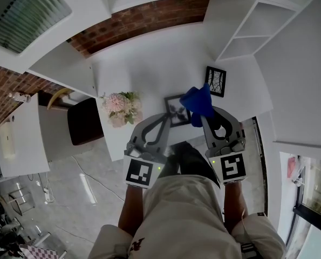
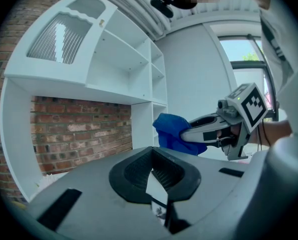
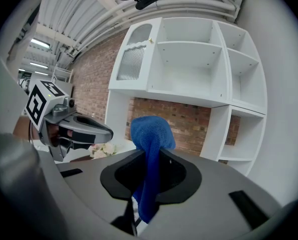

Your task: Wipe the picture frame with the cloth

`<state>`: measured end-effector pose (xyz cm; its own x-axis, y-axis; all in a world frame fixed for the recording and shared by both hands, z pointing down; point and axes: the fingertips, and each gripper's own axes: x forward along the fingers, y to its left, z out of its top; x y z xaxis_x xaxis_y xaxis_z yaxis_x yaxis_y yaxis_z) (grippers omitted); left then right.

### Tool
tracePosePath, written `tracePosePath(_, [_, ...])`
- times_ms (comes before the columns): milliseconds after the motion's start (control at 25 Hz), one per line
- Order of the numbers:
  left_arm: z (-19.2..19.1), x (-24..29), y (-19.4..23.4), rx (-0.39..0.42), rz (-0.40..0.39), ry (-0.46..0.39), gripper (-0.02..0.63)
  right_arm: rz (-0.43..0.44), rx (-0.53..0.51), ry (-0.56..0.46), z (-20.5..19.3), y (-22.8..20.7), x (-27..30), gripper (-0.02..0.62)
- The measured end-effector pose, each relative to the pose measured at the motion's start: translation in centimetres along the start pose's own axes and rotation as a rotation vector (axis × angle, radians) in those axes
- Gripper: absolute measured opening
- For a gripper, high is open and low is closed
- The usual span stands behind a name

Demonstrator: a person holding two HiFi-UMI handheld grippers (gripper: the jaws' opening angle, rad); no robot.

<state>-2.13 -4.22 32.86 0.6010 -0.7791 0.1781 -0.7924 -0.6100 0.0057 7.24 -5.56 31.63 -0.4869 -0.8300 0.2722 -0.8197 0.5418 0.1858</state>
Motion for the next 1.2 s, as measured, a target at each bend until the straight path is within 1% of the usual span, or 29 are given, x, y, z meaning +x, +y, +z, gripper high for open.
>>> tracePosePath(640, [-0.3, -0.5, 0.0, 0.011, -0.008, 0.001, 0.003, -0.002, -0.002, 0.008, 0.0, 0.6, -0.1, 0.060])
tracePosePath(840, [-0.2, -0.5, 0.0, 0.012, -0.011, 0.000, 0.003, 0.007, -0.015, -0.009, 0.4, 1.0, 0.0, 0.064])
tracePosePath(1200, [0.1, -0.6, 0.1, 0.010, -0.013, -0.010, 0.003, 0.012, 0.004, -0.041, 1.2, 1.0, -0.1, 0.072])
